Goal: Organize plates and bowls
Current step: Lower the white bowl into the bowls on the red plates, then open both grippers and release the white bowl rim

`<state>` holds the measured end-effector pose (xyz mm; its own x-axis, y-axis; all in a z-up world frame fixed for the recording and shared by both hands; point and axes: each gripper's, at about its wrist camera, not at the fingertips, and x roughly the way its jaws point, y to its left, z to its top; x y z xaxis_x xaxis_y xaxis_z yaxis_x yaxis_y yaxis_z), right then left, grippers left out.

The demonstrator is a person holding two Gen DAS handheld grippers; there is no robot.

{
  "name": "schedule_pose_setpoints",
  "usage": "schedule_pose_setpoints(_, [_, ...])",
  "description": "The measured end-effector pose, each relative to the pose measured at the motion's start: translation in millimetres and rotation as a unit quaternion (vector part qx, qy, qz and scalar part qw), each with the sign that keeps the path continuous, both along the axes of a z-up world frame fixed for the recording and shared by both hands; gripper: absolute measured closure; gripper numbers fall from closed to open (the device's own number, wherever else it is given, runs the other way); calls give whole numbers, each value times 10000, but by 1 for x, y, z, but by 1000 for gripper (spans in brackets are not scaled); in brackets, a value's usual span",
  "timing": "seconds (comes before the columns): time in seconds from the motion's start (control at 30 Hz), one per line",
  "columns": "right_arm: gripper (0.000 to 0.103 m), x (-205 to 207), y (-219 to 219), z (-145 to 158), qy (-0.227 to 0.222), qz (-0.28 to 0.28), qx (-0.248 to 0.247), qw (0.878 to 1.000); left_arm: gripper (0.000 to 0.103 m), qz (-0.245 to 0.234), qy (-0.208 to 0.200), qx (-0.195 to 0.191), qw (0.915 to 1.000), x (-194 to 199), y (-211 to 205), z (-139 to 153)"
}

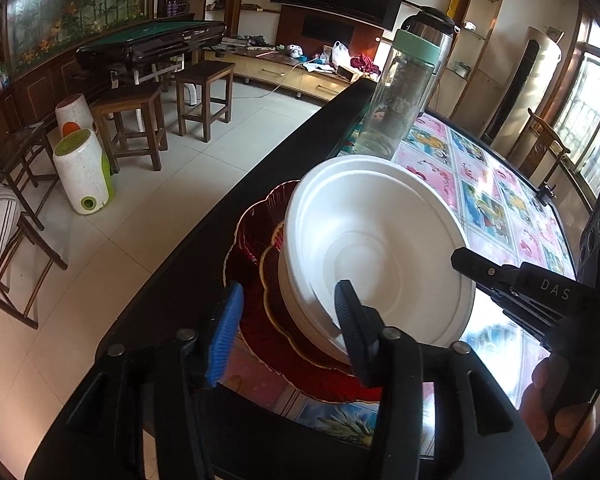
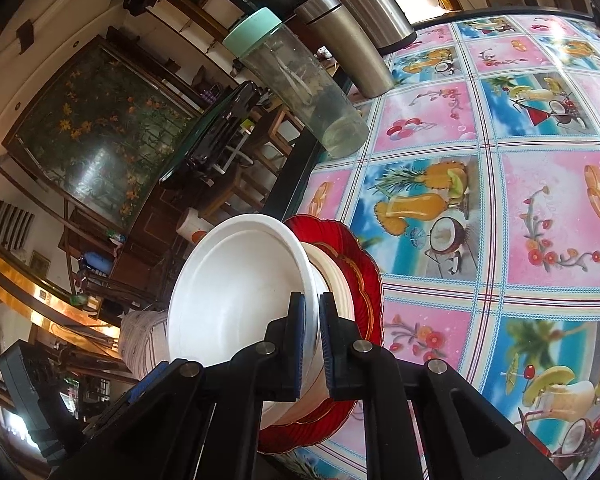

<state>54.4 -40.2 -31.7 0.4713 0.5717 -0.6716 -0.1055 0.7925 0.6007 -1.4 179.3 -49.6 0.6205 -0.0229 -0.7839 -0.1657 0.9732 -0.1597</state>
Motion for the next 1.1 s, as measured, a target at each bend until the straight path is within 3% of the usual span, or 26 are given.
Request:
schedule_pose_setpoints(0.2, [92, -1, -7, 1, 36, 30, 217, 9998, 53, 176, -140, 163, 9996, -7, 6, 8])
schedule_pose_setpoints(0.4, [91, -9, -27, 21, -347, -83, 491, 9982, 49, 412, -456, 449, 9971, -15, 10, 25])
schedule_pose_setpoints(0.5, [75, -14, -41, 30, -636, -158, 536, 9964, 40, 470, -632, 382, 9962, -20, 13, 31])
schedule_pose_setpoints(0.53, [65, -16, -46, 31, -711, -190, 524, 9959, 39, 481, -685, 338, 9959, -22, 13, 32])
schedule_pose_setpoints(0.67, [58, -18, -68, 27, -865, -235, 588, 9942, 29, 402, -931, 292, 9944, -29, 4, 36])
schedule_pose_setpoints(0.8, [55, -21, -91, 23, -1019, -363, 412, 9933, 28, 105, -1057, 711, 9918, -31, -22, 38])
schedule_pose_setpoints(0.93, [54, -28, -112, 22, -1280, -489, 256, 9902, 26, 186, -1359, 1297, 9820, -37, -40, 47])
schedule_pose_setpoints(1.0, [54, -34, -116, 22, -1459, -297, 368, 9882, 21, 275, -1478, 1447, 9780, -41, -44, 52])
schedule_pose_setpoints(1.1, [54, -49, -105, 29, -1773, 76, 365, 9834, 20, 308, -1622, 1488, 9750, -46, -49, 56])
